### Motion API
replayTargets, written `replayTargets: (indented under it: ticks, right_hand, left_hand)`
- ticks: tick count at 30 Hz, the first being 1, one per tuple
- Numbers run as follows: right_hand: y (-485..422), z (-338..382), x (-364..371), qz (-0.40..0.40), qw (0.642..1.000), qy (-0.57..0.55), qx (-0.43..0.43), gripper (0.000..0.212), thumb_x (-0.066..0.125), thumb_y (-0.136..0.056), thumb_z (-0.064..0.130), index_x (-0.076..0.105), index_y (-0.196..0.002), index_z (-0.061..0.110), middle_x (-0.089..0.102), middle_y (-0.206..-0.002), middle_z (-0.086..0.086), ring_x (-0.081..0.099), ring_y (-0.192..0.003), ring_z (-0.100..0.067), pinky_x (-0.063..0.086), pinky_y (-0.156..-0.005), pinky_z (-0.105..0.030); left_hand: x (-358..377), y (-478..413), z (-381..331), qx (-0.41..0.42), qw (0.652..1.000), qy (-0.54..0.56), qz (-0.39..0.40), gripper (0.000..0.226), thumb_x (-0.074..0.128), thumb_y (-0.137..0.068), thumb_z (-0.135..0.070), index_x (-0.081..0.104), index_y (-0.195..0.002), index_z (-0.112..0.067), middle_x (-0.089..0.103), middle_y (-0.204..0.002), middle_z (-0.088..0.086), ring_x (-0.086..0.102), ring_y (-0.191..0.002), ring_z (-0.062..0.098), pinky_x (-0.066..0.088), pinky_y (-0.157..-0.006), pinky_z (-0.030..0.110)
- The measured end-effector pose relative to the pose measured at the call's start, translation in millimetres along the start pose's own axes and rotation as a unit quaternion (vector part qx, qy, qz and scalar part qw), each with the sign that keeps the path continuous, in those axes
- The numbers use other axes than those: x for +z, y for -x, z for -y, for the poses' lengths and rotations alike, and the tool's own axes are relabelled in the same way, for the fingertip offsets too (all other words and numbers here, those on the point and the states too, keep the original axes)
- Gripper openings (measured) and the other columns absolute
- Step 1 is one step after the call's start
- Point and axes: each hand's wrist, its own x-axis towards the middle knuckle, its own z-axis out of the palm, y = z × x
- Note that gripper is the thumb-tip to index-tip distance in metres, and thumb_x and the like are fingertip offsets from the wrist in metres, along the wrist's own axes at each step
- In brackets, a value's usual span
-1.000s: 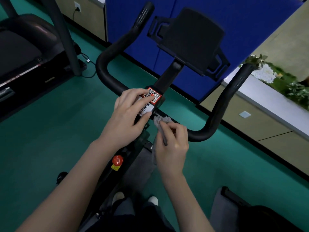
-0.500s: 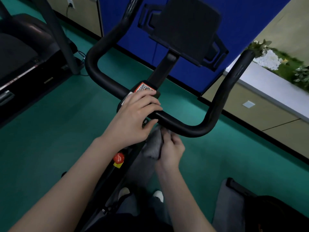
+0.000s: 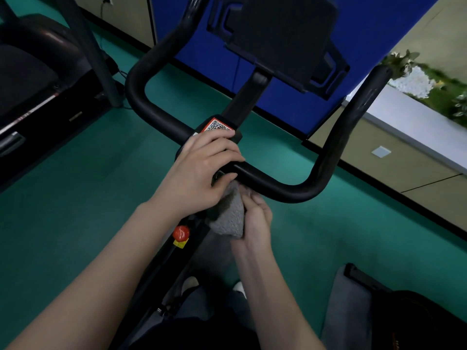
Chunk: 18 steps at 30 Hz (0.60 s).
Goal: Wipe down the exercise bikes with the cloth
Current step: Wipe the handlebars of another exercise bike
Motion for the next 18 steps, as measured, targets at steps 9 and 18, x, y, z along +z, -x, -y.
replayTargets:
  ticks: [9, 18]
  right_hand:
    - [9, 29, -39, -0.036, 0.995, 0.059, -0.066, 0.012, 0.053, -0.091, -0.002, 0.064, -0.086, 0.001, 0.067, -0.071, -0.004, 0.062, -0.065, -0.014, 0.052, -0.064, -0.028]
    - [0, 13, -44, -0.045, 0.952, 0.224, -0.206, 0.013, 0.06, -0.088, -0.003, 0.068, -0.081, 0.003, 0.068, -0.072, -0.003, 0.06, -0.069, -0.012, 0.051, -0.065, -0.027]
  left_hand:
    - [2, -1, -8, 0.0, 1.0, -0.022, -0.013, 0.03, 0.068, -0.081, -0.033, 0.068, -0.106, -0.017, 0.062, -0.107, -0.007, 0.043, -0.128, 0.017, 0.028, -0.107, 0.04]
    - [18, -9, -28, 0.048, 0.996, -0.075, -0.007, 0.03, 0.062, -0.086, -0.039, 0.069, -0.105, -0.017, 0.066, -0.101, -0.007, 0.058, -0.107, 0.017, 0.027, -0.111, 0.038]
